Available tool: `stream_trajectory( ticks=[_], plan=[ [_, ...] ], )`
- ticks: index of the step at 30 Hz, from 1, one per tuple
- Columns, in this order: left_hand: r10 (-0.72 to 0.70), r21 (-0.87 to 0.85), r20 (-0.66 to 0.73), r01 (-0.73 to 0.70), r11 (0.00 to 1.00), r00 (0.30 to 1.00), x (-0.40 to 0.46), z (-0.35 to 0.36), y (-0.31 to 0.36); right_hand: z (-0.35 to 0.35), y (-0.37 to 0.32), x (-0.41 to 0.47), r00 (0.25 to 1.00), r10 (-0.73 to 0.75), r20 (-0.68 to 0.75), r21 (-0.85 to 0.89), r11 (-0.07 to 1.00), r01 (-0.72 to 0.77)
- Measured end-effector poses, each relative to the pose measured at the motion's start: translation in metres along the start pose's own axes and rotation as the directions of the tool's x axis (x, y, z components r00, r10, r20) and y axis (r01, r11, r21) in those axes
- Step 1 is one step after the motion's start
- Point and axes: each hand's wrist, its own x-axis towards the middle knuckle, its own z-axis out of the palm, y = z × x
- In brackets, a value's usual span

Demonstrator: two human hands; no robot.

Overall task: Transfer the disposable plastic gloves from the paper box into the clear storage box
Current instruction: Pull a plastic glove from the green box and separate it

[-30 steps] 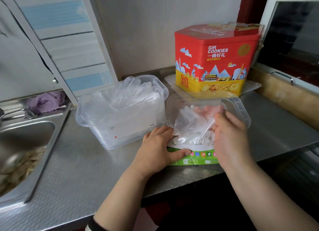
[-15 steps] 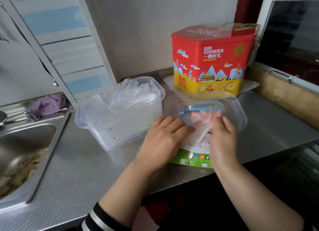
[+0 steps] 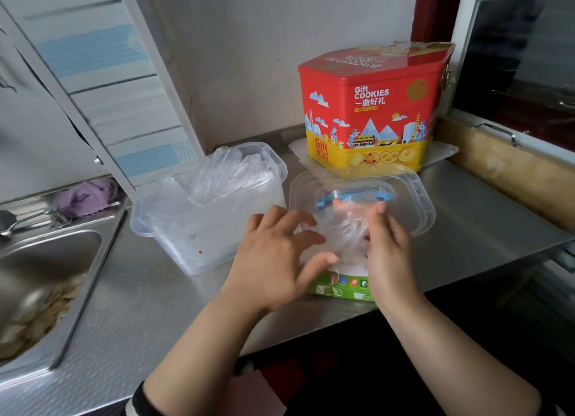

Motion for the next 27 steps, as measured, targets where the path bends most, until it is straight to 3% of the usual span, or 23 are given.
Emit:
stream_trajectory(
  ticks=[2, 4, 7, 9, 10, 12, 14, 17, 23, 27],
  plan=[
    [-0.144, -0.084, 0.011, 0.145, 0.986, 0.989, 0.012, -0.008, 0.007, 0.000, -0.008, -0.007, 0.995, 0.002, 0.100, 0.008, 1.000, -0.003],
    [-0.198, -0.140, 0.026, 0.200, 0.970, 0.980, 0.026, -0.010, 0.009, -0.002, -0.005, -0.007, 0.983, -0.059, 0.173, -0.010, 0.998, 0.062],
    [-0.105, -0.355, 0.074, 0.124, 0.926, 0.992, 0.042, -0.008, 0.001, -0.006, 0.004, -0.006, 0.959, -0.076, 0.274, -0.190, 0.973, 0.131],
    [-0.071, -0.556, 0.179, 0.161, 0.815, 0.981, 0.049, -0.010, -0.004, -0.009, 0.006, -0.004, 0.950, -0.008, 0.312, -0.350, 0.928, 0.123],
    [-0.058, -0.603, 0.227, 0.187, 0.775, 0.972, 0.052, -0.009, -0.006, -0.008, 0.005, -0.003, 0.947, 0.023, 0.321, -0.419, 0.900, 0.120],
    [-0.016, -0.586, 0.237, 0.156, 0.796, 0.971, 0.057, -0.004, -0.005, -0.007, 0.004, -0.003, 0.956, 0.038, 0.291, -0.490, 0.864, 0.115],
    [0.027, -0.562, 0.155, 0.066, 0.824, 0.988, 0.061, 0.001, -0.001, -0.002, 0.005, -0.001, 0.976, 0.031, 0.216, -0.520, 0.850, 0.088],
    [-0.028, -0.513, -0.049, -0.001, 0.858, 0.998, 0.062, 0.009, 0.003, 0.002, 0.006, 0.004, 0.983, 0.074, 0.170, -0.557, 0.830, 0.034],
    [-0.214, -0.439, -0.237, 0.092, 0.894, 0.947, 0.057, 0.014, -0.013, -0.001, 0.004, 0.009, 0.977, 0.094, 0.193, -0.611, 0.791, 0.045],
    [-0.164, -0.355, -0.332, 0.039, 0.934, 0.929, 0.060, 0.014, -0.014, 0.000, 0.010, 0.006, 0.978, 0.080, 0.191, -0.680, 0.730, 0.074]
  ],
)
